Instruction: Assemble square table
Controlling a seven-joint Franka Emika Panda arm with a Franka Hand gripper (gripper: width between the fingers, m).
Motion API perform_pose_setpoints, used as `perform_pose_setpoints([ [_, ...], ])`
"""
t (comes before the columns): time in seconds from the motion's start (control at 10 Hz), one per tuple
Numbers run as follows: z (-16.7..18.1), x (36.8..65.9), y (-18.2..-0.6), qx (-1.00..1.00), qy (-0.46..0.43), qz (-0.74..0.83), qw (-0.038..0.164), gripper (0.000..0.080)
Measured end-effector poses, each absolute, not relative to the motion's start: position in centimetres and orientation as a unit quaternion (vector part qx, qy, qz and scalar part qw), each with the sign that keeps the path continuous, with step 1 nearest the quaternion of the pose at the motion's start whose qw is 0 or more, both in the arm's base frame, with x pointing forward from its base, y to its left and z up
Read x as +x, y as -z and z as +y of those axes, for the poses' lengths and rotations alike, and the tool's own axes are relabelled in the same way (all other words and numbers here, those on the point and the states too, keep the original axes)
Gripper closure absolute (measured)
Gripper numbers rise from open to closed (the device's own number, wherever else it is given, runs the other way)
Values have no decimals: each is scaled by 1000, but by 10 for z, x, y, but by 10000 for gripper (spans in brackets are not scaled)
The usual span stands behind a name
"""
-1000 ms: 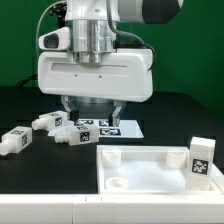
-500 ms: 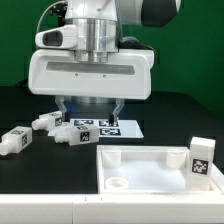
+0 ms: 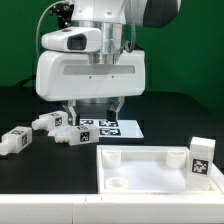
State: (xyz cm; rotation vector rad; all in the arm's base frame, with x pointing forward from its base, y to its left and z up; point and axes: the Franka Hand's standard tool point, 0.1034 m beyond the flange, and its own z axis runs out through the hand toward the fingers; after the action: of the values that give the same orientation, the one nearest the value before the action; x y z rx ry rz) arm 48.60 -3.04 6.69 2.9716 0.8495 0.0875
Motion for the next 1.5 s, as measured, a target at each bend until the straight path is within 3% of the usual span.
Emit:
perform_pose_setpoints([
  [0.2, -35, 484, -66, 942, -21, 333, 28, 151],
  [0.4, -43, 466, -60, 926, 12, 377, 4, 151],
  [0.5, -42, 462, -57, 919, 17, 393, 1, 151],
  [0.6, -45, 459, -55, 904, 7, 428, 13, 151],
  [1.0, -40, 449, -49, 818, 23, 574, 31, 151],
  [1.1, -26, 445, -50, 784, 21, 619, 42, 151],
  [1.2, -17, 443, -53, 738, 0, 671, 66, 151],
  [1.5, -27, 438, -54, 680, 11, 730, 69, 151],
])
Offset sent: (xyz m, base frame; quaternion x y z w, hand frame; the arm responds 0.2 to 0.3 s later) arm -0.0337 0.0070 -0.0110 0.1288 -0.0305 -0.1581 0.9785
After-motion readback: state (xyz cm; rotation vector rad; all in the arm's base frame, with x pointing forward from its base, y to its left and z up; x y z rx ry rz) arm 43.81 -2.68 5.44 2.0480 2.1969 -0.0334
